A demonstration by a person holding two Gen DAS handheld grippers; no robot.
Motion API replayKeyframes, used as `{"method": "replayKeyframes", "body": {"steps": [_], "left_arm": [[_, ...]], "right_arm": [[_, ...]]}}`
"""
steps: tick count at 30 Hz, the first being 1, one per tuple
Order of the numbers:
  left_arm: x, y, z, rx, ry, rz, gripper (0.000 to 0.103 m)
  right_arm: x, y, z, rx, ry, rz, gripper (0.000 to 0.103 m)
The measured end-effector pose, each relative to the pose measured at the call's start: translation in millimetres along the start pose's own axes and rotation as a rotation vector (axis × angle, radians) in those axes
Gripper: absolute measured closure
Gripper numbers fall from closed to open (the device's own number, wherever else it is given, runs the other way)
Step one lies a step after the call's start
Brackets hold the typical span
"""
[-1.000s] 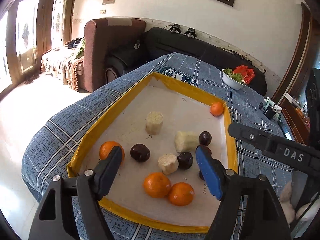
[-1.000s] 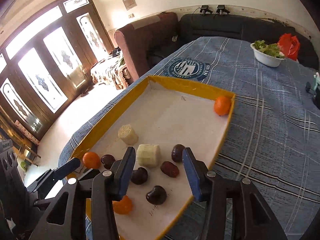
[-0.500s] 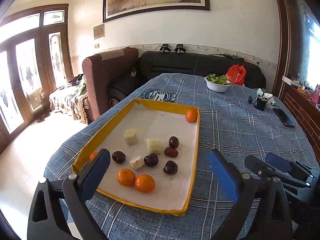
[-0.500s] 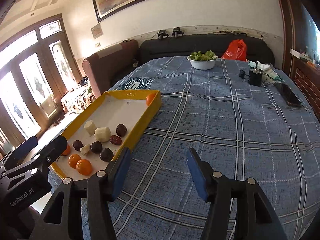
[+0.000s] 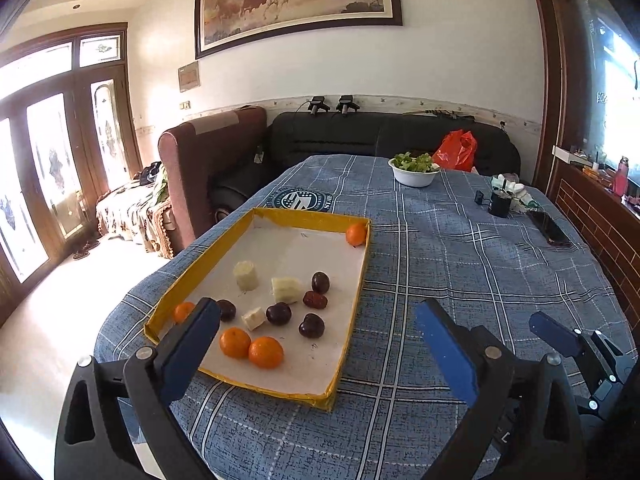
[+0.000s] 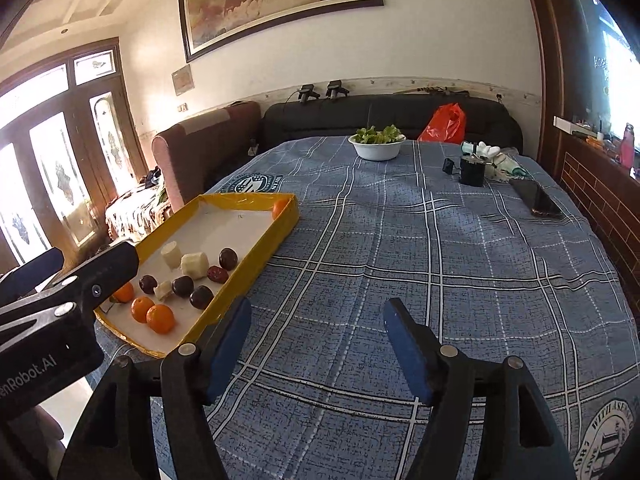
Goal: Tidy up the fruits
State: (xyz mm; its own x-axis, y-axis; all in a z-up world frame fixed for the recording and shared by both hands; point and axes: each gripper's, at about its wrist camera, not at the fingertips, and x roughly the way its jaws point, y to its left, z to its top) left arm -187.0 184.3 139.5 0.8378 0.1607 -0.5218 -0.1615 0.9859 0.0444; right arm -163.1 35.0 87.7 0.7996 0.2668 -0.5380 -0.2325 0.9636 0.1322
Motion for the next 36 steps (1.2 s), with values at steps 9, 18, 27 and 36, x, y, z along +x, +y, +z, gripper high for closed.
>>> {"method": "replayKeyframes", "body": {"steps": [9, 18, 27, 36], "left_arm": [[12, -7, -6, 0.001, 0.044, -0.026, 0.004], [29, -1, -12, -0.017, 0.095, -0.035, 0.004], [33, -1, -15, -0.016, 0.102, -0.044, 0.004], [32, 1, -17, -0.020, 0.112, -0.054, 0.004]], "right_arm": [[9, 3, -8, -0.012, 0.022, -0.011, 0.028], [25, 2, -12, -0.002, 0.061, -0.012, 0.028], [30, 7, -16, -0.007, 0.079, -0.006, 0.028], [32, 9, -19, -0.012, 0.086, 0.000, 0.027]]}}
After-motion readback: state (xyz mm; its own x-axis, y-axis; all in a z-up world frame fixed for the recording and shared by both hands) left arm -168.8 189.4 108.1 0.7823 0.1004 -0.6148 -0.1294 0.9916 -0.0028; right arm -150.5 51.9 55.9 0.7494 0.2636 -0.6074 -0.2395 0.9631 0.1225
